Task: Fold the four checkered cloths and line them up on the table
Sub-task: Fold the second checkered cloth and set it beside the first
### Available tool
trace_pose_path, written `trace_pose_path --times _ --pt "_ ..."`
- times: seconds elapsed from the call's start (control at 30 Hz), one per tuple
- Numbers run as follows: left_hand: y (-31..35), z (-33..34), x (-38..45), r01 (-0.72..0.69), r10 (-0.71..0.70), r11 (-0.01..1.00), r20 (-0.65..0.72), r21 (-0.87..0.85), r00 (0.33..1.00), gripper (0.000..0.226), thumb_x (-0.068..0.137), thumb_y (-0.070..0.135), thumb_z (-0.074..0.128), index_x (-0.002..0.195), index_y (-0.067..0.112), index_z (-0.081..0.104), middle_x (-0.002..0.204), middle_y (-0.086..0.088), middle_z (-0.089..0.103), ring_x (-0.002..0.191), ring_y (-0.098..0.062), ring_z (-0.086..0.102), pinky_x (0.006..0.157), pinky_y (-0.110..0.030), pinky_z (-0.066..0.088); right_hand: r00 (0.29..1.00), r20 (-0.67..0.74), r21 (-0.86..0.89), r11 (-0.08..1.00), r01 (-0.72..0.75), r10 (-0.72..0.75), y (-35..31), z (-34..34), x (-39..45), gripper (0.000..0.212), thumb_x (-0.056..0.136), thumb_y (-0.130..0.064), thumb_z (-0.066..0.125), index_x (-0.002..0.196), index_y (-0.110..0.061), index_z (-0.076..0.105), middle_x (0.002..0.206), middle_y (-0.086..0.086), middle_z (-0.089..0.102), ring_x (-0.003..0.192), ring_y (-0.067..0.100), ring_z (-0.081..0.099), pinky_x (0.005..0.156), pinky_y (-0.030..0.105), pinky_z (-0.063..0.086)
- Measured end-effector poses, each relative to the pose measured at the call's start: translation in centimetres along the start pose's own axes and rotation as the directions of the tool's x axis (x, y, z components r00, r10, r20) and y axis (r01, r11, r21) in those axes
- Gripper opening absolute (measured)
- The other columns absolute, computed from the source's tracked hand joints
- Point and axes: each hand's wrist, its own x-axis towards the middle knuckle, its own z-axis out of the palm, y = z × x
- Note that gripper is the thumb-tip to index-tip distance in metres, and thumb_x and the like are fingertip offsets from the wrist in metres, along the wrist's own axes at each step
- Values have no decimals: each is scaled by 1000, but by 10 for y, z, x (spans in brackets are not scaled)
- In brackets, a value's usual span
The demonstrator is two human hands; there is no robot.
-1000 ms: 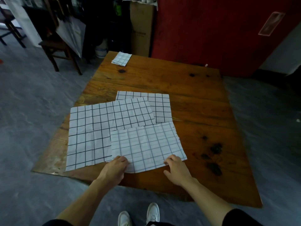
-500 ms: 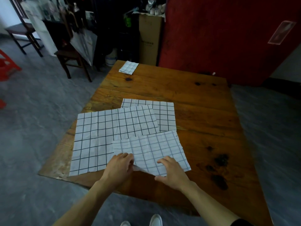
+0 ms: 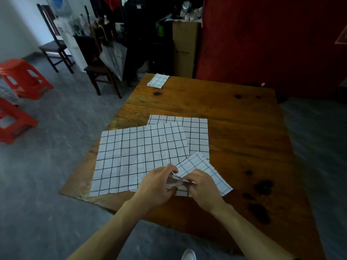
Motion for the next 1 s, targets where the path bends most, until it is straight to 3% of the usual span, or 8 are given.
trace_pose_path --times 0.1,0.2,0.3,0.4,0.53,0.6,0.73,1.0 --pt "-10 -12 -2 33 -34 991 9 126 999 35 82 36 74 112 29 57 104 13 61 93 -8 53 80 -25 45 997 -71 63 998 25 -20 1 -17 -5 13 96 -27 60 92 -20 69 84 -6 58 80 9 51 70 32 47" --pt "-23 -24 -2 47 -46 984 -10 172 999 12 85 29 70 94 28 61 90 12 60 82 -10 54 71 -25 44 991 -127 94 995 45 -33 -3 -37 -7 33 95 -46 51 90 -19 69 84 -8 58 80 7 52 68 33 48" --pt "-29 -38 -3 34 -31 988 -24 150 999 18 88 24 67 80 31 52 74 15 53 66 -6 48 58 -19 32 987 -159 105 994 16 1 -10 -50 -9 41 93 -54 46 91 -21 69 86 -8 59 81 9 54 69 36 51" --pt "-30 -56 -8 -50 53 998 -60 47 997 19 89 26 69 80 30 53 71 16 55 64 -4 51 56 -23 37 980 -194 112 994 -13 35 -26 -58 -12 24 91 -43 54 85 -23 65 81 -11 56 76 9 53 66 32 50" --pt "-31 -93 -14 -146 137 987 -114 -68 984 15 86 25 74 80 26 60 69 14 61 64 -4 57 54 -24 46 964 -258 140 990 -31 67 -48 -67 -12 20 92 -33 59 88 -17 69 82 -7 59 75 12 54 63 27 48" --pt "-34 -111 -17 -134 127 987 -78 -85 989 15 83 23 76 81 27 62 71 13 64 67 -5 60 58 -27 51 951 -292 192 980 -46 101 -59 -69 -14 13 92 -28 62 87 -18 70 82 -7 60 74 13 56 61 26 49" --pt "-40 -137 -23 -87 87 993 -1 -84 996 14 86 22 75 80 28 63 72 12 65 67 -5 59 59 -26 51 936 -319 239 968 -75 151 -82 -72 -20 11 92 -27 64 86 -19 70 86 -3 64 78 18 61 70 43 54" --pt "-40 -157 -28 -159 97 878 -157 -451 983 14 81 13 79 80 20 67 74 4 69 68 -8 64 57 -19 50 918 -314 375 920 -115 243 -111 -86 -35 16 93 -19 63 108 -18 67 105 -2 70 97 11 69 73 32 61"
